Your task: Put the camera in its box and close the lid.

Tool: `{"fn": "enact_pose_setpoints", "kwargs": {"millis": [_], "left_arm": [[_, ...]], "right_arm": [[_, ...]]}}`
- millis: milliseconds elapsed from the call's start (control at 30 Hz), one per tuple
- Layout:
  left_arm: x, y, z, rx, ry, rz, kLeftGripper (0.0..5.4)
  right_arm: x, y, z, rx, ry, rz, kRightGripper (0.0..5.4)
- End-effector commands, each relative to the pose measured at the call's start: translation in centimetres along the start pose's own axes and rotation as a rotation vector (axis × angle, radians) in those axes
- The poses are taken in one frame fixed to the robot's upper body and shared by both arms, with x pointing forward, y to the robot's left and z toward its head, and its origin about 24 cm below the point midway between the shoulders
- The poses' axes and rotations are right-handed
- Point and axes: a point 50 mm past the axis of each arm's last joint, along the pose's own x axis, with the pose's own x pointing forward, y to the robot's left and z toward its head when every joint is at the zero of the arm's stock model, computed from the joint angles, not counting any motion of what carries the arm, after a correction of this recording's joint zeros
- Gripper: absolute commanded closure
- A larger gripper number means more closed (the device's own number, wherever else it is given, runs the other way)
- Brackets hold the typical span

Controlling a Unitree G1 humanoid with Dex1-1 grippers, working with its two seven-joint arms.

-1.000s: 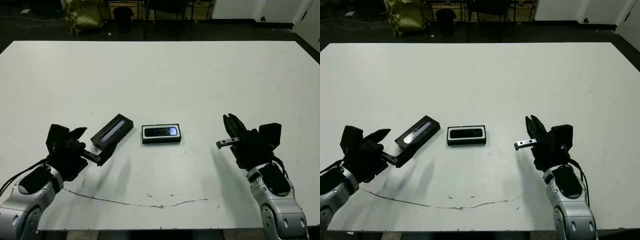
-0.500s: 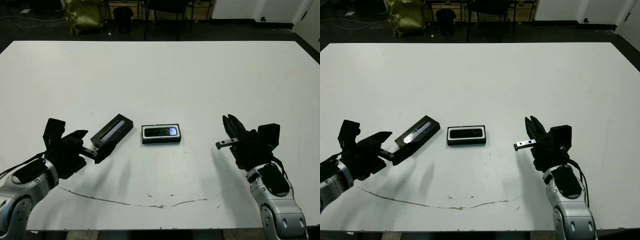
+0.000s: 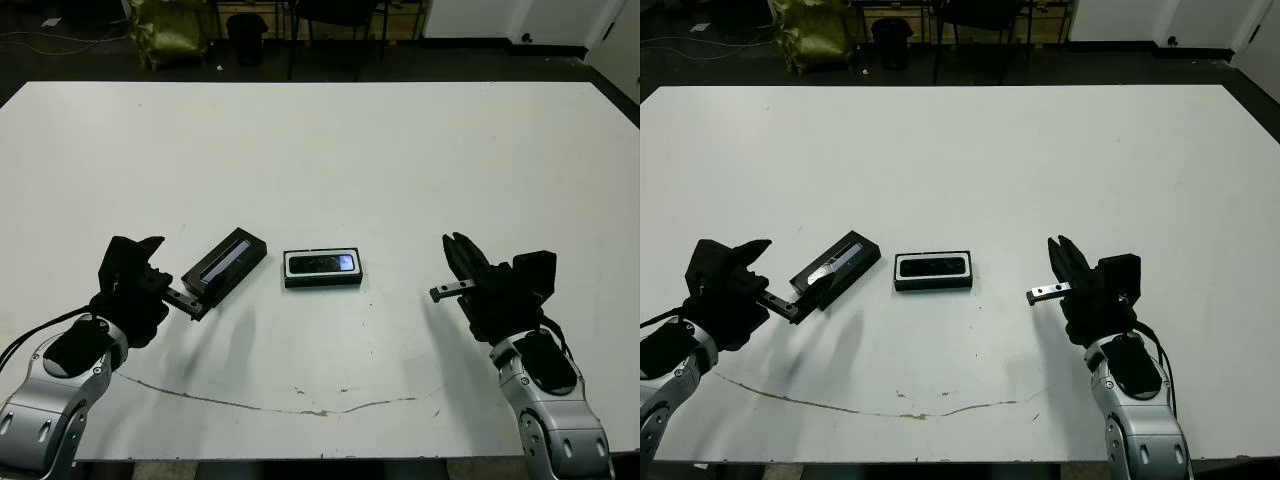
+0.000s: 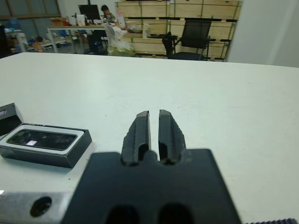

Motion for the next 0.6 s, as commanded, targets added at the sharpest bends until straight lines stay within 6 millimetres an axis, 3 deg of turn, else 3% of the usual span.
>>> {"fn": "enact_pose_setpoints", "kwargs": {"millis": [33, 267, 600], "left_arm": [[-0.06, -0.09, -1.08, -0.071, 0.055, -0.024, 0.01], [0.0, 0.01, -1.18, -0.142, 0.084, -0.057, 0.01], [0.46, 0.38, -1.47, -0.05, 0.119, -0.067, 0.01]], "right_arm": [[-0.25, -0.13, -0.7, 0.005, 0.029, -0.002, 5.4], [-0.28, -0.17, -0.81, 0.012, 0.031, -0.005, 5.4], [-0.37, -0.13, -0.8, 0.013, 0.042, -0.015, 5.4]]}}
